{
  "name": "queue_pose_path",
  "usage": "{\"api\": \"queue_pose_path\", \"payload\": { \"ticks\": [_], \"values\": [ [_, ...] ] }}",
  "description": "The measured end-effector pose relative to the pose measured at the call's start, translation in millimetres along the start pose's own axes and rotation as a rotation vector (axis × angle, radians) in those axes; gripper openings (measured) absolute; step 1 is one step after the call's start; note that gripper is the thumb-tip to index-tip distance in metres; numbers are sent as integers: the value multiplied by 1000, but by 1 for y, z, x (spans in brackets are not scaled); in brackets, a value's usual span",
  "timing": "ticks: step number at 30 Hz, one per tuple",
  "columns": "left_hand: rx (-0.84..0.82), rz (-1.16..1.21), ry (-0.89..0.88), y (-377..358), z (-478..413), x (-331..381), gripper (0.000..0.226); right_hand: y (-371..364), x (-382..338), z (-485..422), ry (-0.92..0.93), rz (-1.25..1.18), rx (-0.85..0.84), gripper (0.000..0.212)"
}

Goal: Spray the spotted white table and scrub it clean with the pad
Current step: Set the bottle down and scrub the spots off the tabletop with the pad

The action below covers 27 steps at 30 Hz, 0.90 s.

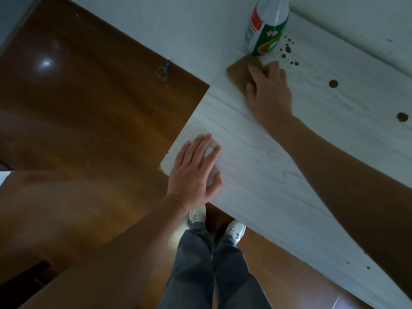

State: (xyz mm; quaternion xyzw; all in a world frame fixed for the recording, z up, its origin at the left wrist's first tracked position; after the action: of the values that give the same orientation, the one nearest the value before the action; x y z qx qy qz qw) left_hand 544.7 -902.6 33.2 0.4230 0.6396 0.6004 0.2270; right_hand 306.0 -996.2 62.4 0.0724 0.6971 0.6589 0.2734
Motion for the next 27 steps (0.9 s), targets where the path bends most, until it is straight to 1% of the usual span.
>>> {"api": "queue_pose_path", "payload": {
  "ticks": [2,3,4,6,8,9,11,14,17,19,21,25,27],
  "values": [
    [-4,-1,1,-1,0,0,59,-10,-29,-2,-33,8,-25,44],
    [-6,-2,1,-1,0,0,59,-15,-44,4,-2,-7,-43,43],
    [-8,-3,3,-2,0,0,59,-19,-57,15,64,-34,-57,42],
    [-14,-4,8,-2,0,0,59,-23,-71,43,261,-66,-75,40],
    [-16,-5,13,-2,1,0,60,-25,-65,63,431,-58,-115,42],
    [-14,-2,12,-2,1,0,59,-24,-57,65,467,-57,-135,44],
    [-6,7,4,-2,0,0,59,-18,-36,55,438,-55,-131,45],
    [0,7,0,-2,0,-1,59,-7,-15,19,262,-47,-65,45],
    [-1,12,-1,-3,1,-1,59,-9,-18,-4,91,-9,-23,45],
    [-7,15,-2,-4,1,-1,59,-14,-29,-1,53,8,-5,45],
    [-23,12,3,-3,1,-1,59,-21,-45,16,96,-15,-19,44],
    [-61,44,9,2,0,0,57,-30,-74,70,375,-37,-93,42],
    [-57,96,-12,9,10,3,54,-32,-75,94,434,-18,-126,42]
  ]
}}
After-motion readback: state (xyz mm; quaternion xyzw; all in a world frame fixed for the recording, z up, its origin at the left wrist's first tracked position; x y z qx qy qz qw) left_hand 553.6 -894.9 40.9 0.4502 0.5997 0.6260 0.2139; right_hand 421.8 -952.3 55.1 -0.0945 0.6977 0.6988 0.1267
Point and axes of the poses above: each hand's wrist, its own z-axis away from the middle knuckle, its own y-axis out of the back of the hand, x = y × z, the point moved 5 cm from there along -z, towards the middle knuckle, and after that the axes turned 10 degrees about -y, right-handed, at the moved point
